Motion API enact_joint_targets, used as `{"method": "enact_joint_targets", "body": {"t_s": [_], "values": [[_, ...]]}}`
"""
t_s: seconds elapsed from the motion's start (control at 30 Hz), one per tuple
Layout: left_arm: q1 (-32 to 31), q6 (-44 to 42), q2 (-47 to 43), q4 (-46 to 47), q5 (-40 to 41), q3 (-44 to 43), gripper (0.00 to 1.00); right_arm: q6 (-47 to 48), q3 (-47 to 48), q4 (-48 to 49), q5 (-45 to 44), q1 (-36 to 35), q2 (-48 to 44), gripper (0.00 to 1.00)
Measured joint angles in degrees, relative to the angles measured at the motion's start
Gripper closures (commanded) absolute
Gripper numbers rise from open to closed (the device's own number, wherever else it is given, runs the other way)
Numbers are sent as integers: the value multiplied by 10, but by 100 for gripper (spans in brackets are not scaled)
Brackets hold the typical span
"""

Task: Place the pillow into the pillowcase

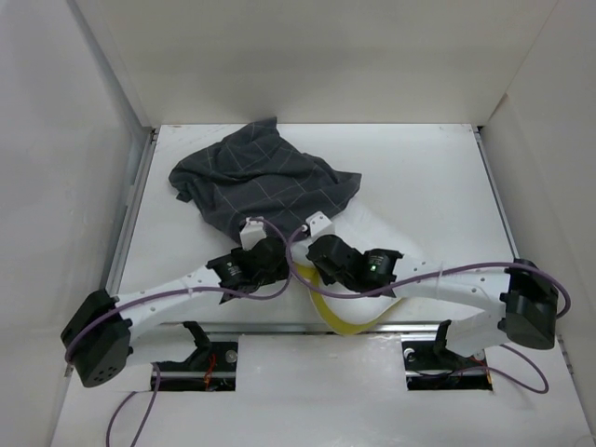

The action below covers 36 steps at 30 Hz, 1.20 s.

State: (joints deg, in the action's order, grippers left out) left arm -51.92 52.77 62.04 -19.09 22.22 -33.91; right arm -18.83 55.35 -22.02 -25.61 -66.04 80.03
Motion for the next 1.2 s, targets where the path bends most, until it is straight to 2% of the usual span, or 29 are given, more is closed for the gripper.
{"method": "enact_joint_targets", "body": {"t_s": [0.03,0.13,0.23,0.4,0.6,0.73,0.87,0.97,1.0,1.03,1.07,1.1,1.13,1.17,1.2], "values": [[1,-7,18,5,8,-10,51,2,3,-3,-2,0,0,100],[10,-23,63,11,22,-43,100,6,11,-6,-10,1,-3,100],[14,-32,85,2,39,-83,100,7,27,-5,-24,4,-4,100],[-11,-36,62,-18,46,-104,100,7,42,45,-31,40,3,100],[-42,-62,-4,-37,-10,-113,100,9,57,148,-72,74,52,100],[-48,-98,-38,-64,-64,-156,100,1,64,234,-106,80,82,100],[-50,-126,-53,-85,-116,-198,100,-47,67,307,-138,83,108,100],[-51,-133,-40,-99,-133,-205,100,-87,69,335,-130,83,132,100],[-52,-133,-29,-105,-135,-205,95,-97,69,340,-120,83,141,100],[-52,-131,-15,-112,-137,-205,84,-109,69,343,-108,83,149,92],[-54,-129,-3,-116,-150,-205,67,-119,68,348,-94,85,157,87],[-58,-127,7,-118,-158,-205,37,-125,64,360,-73,87,166,77],[-63,-125,14,-120,-166,-205,1,-127,56,375,-53,90,172,60],[-66,-122,18,-142,-170,-205,0,-132,45,386,-33,94,172,36],[-69,-118,22,-153,-172,-206,0,-133,33,397,-18,99,170,25]]}}
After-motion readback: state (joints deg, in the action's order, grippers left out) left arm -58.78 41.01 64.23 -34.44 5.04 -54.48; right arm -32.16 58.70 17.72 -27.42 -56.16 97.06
